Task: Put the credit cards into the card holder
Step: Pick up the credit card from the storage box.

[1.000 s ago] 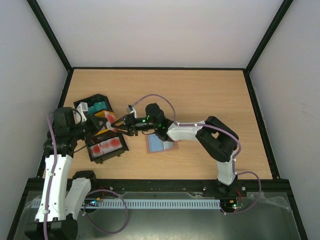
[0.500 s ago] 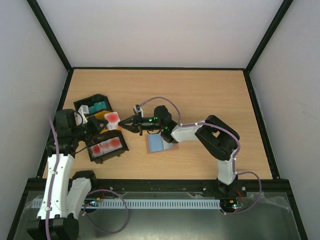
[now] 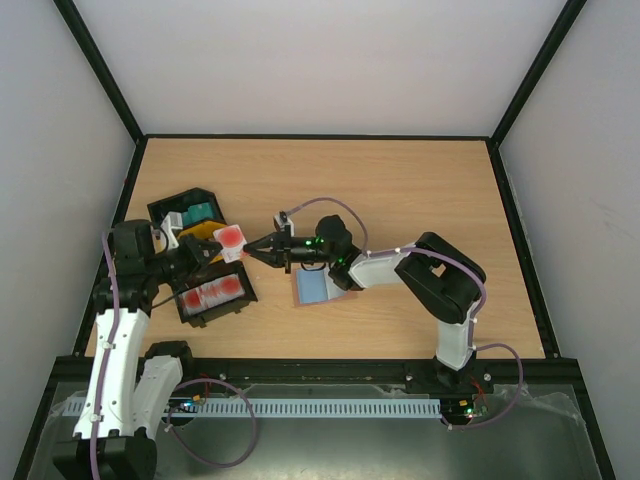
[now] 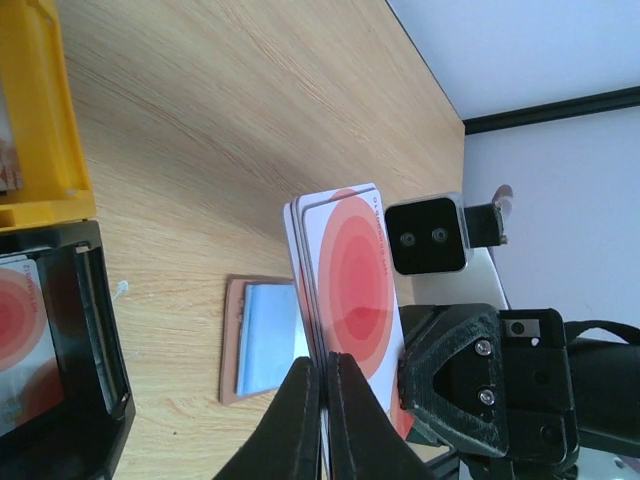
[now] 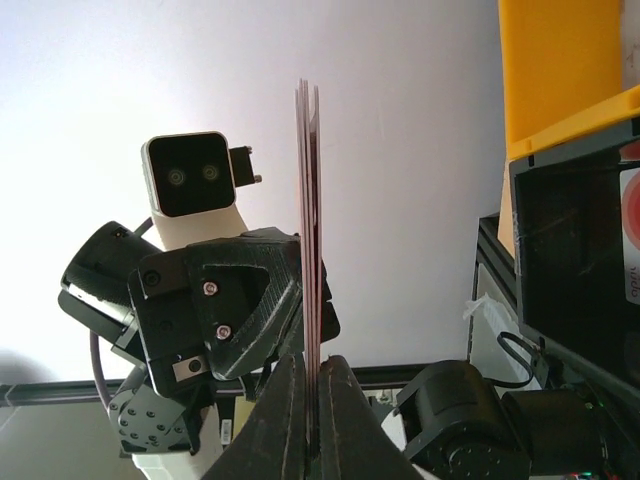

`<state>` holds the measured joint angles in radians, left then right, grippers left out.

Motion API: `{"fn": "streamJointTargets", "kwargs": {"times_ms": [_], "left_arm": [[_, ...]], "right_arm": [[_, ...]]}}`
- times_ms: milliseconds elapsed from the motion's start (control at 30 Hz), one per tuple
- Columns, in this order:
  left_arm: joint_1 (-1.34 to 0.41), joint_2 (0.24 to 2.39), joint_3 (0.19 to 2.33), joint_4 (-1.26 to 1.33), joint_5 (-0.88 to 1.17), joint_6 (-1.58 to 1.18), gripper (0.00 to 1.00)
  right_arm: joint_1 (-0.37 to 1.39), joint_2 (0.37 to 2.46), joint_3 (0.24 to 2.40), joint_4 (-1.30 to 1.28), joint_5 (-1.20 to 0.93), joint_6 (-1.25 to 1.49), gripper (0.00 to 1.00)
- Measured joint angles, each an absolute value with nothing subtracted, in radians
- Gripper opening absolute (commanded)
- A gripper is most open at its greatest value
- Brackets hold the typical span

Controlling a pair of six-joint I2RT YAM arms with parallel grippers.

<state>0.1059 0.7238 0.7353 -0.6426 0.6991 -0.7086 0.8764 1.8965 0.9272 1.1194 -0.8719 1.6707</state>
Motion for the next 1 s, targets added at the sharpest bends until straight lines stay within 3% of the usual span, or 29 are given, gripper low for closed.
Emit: {"fn": "streamJointTargets", "kwargs": {"times_ms": [367,467,1000], "left_arm": [[0.109,0.717,0.692,-0.540,0.809,-0.773,0.03],[0.112,0.714,0.683,-0.521,0.820,-0.789,0.08],[0.113,0.694,0.631,-0.445,0.880,-0.942,0.56]], "right_arm": [[0.856,1.896,0.879,1.295,-0.878,1.876,0.02],[0.850,1.896,0.877,1.319,-0.877,1.905,0.02],[0.832,1.869,0.878,1.449,-0.856,1.956,0.02]]}}
